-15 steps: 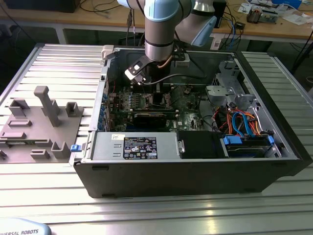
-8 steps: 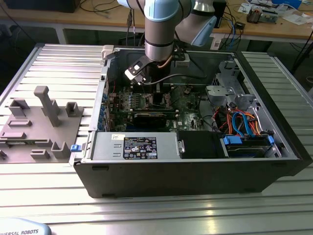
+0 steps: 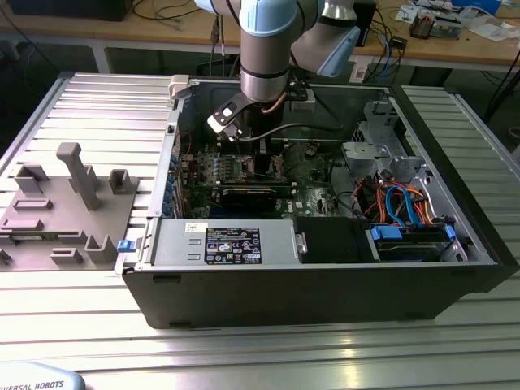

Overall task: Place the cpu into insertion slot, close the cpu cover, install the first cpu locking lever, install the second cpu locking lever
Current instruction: 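Place the cpu into insertion slot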

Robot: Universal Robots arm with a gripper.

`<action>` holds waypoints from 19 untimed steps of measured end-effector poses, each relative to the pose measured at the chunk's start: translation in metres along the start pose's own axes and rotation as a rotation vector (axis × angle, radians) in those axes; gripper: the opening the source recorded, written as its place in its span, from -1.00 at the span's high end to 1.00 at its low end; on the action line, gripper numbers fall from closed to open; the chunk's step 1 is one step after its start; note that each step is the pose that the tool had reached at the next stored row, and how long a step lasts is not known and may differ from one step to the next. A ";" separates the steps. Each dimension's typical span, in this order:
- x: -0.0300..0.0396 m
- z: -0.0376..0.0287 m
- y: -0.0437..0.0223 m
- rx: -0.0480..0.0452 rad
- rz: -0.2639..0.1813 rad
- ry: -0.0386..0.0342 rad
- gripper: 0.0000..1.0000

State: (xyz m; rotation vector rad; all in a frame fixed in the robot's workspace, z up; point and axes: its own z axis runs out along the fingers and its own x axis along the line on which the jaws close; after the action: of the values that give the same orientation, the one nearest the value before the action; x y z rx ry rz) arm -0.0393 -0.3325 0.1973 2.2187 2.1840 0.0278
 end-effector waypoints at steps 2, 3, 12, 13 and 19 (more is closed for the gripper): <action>0.0000 0.0000 0.0000 0.0000 0.000 0.0000 -0.23; 0.0000 0.0001 0.0001 -0.0001 0.000 0.0001 -0.23; 0.0006 0.0003 0.0009 -0.0001 0.000 0.0002 -0.23; 0.0007 0.0003 0.0009 0.0000 0.000 0.0001 -0.23; 0.0008 0.0004 0.0003 -0.0001 0.000 0.0006 -0.23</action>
State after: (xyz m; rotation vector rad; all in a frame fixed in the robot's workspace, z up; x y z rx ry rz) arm -0.0390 -0.3317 0.1970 2.2190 2.1841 0.0286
